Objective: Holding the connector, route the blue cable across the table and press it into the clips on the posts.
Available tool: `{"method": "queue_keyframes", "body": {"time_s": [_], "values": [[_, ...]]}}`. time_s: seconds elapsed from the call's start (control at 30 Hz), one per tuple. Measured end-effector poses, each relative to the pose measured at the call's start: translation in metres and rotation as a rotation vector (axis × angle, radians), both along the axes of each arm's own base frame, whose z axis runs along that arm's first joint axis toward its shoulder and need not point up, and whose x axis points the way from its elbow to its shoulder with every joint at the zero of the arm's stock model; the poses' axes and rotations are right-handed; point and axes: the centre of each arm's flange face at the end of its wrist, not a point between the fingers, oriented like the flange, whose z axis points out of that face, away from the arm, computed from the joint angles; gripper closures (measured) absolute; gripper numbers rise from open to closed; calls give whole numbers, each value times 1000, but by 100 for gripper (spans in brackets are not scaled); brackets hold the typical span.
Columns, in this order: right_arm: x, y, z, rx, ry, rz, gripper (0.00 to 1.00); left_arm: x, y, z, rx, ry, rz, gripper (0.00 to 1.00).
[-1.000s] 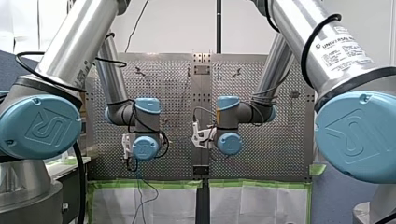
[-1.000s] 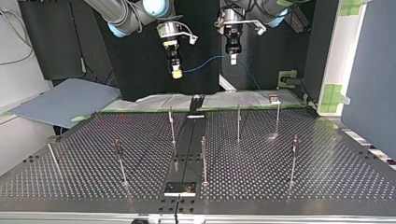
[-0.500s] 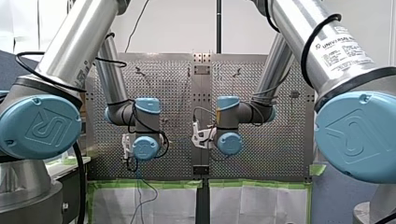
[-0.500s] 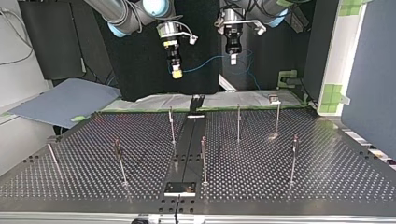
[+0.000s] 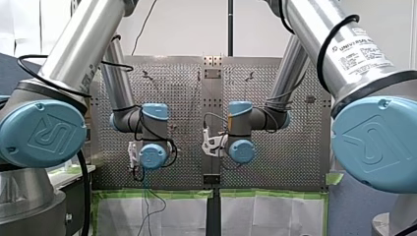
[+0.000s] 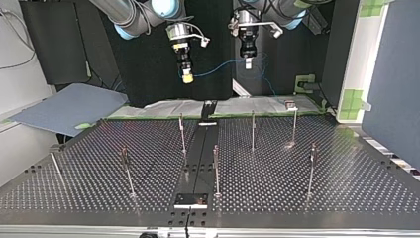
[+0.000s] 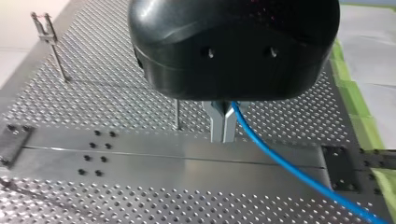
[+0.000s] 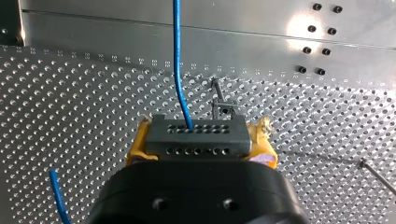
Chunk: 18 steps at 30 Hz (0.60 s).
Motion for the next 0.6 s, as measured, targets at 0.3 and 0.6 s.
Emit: {"method": "queue_keyframes", "body": {"time_s": [0.3, 0.6], "values": [[-2, 0, -14, 30, 34, -5, 100, 2, 4, -3, 9, 16, 4, 100], [-8, 5, -44, 87, 94, -6, 100, 2, 4, -3, 10, 17, 4, 100]]}}
